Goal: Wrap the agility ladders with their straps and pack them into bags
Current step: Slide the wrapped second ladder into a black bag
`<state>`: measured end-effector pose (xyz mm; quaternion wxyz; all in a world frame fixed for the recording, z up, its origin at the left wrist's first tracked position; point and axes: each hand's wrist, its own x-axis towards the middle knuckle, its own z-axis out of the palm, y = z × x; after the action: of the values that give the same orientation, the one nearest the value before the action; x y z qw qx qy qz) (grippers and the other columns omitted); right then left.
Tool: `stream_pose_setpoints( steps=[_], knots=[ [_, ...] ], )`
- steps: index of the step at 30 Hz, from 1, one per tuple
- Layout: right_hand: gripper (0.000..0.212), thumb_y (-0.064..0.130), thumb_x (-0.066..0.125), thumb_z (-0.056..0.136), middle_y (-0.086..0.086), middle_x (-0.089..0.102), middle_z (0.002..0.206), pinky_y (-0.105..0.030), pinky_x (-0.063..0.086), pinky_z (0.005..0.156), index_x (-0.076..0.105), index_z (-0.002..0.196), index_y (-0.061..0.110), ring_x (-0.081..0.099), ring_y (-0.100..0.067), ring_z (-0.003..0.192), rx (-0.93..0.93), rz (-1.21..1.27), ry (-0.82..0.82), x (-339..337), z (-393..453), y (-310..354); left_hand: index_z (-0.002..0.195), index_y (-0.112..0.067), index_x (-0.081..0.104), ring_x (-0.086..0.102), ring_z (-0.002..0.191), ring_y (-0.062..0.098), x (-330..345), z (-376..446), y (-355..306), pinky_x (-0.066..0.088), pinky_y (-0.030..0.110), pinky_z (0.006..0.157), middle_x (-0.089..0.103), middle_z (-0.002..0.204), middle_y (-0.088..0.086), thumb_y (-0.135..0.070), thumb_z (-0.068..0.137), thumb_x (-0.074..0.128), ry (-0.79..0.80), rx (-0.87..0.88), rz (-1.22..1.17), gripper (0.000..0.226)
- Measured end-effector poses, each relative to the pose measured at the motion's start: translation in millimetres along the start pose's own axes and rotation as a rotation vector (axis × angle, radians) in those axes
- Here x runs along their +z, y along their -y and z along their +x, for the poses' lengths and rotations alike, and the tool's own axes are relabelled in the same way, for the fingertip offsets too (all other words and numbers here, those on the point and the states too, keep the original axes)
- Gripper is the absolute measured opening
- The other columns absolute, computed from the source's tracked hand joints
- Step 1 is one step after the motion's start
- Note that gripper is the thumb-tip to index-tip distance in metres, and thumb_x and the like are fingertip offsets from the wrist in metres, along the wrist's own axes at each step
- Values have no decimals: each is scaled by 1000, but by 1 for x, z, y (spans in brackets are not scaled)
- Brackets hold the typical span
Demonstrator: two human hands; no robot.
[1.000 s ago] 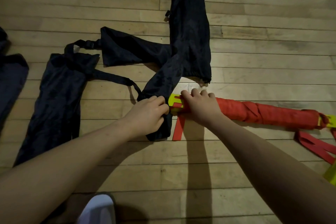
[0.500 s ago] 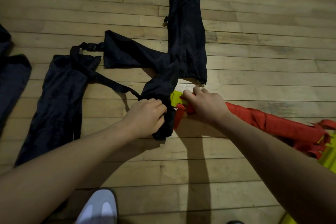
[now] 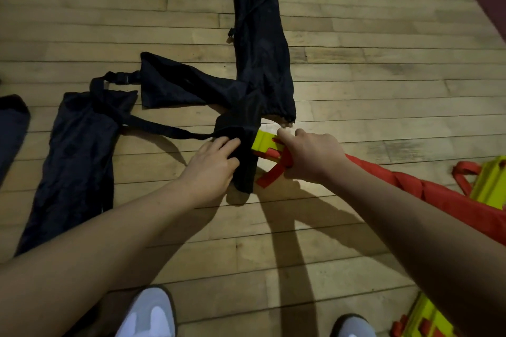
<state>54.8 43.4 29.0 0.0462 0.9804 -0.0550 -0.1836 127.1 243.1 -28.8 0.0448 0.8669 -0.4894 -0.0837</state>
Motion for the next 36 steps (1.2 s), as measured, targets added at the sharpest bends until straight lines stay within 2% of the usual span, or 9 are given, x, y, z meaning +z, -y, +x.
stream_pose_setpoints(
  steps=[3, 9, 12, 16, 22, 27, 30, 33, 36],
  knots=[
    [71, 46, 68, 78, -5, 54, 110, -32, 36, 61, 29, 133, 25, 60, -28, 88, 28, -3, -3, 9, -6, -10, 118, -14, 64, 23, 140, 37, 9, 18, 5, 18, 51, 115, 34, 149, 14, -18, 97, 48, 122, -84, 24, 27],
    [67, 46, 69, 76, -4, 56, 107, -31, 34, 59, 33, 128, 25, 53, -25, 76, 54, 57, -12, 27, -7, -19, 118, -12, 60, 46, 113, 31, 4, 60, 20, 43, 44, 90, 53, 118, 11, -21, 100, 43, -3, -324, -120, 27],
    [70, 51, 69, 76, -5, 55, 110, -32, 38, 62, 32, 129, 24, 61, -27, 88, 0, 127, -44, 32, -6, -19, 121, -8, 64, 51, 110, 35, -4, 79, 17, 43, 40, 89, 55, 119, 15, -17, 99, 48, -35, -382, -338, 29],
    [73, 54, 67, 79, -8, 54, 117, -33, 37, 64, 30, 135, 23, 61, -30, 98, -109, 110, -21, 38, -4, -5, 119, -10, 66, 55, 114, 25, -9, 91, 7, 41, 29, 89, 63, 122, 10, -12, 98, 50, -142, -543, -597, 27],
    [70, 48, 65, 83, -10, 53, 118, -34, 39, 64, 28, 136, 20, 61, -32, 101, -92, 116, -1, 47, 0, 3, 111, -9, 56, 52, 101, 23, -13, 75, -14, 39, 30, 81, 52, 111, 8, -12, 101, 39, -191, -435, -588, 20],
    [69, 52, 68, 79, -8, 55, 112, -34, 39, 63, 30, 125, 17, 62, -29, 92, -15, 192, 6, 46, 0, 4, 104, -8, 60, 55, 91, 25, -8, 49, -12, 47, 40, 76, 53, 96, 4, -18, 95, 55, -271, -374, -555, 14],
    [68, 55, 69, 77, -6, 55, 106, -34, 40, 62, 32, 118, 16, 62, -27, 88, 25, 227, -16, 41, 2, 6, 112, -11, 64, 59, 95, 23, -8, 36, -21, 50, 42, 79, 63, 102, 5, -16, 94, 57, -282, -332, -545, 20],
    [65, 51, 72, 76, -4, 56, 103, -33, 39, 60, 32, 113, 15, 62, -25, 85, 55, 268, -24, 39, 8, 11, 121, -13, 65, 61, 87, 22, -8, 25, -27, 49, 35, 68, 65, 95, 5, -15, 95, 57, -346, -296, -536, 27],
    [63, 46, 74, 75, -2, 57, 101, -32, 38, 58, 32, 111, 15, 62, -23, 82, 75, 329, -47, 39, 16, 19, 120, -16, 67, 57, 75, 18, -11, 21, -28, 38, 26, 58, 57, 81, -2, -13, 92, 60, -370, -255, -492, 29]
  ],
)
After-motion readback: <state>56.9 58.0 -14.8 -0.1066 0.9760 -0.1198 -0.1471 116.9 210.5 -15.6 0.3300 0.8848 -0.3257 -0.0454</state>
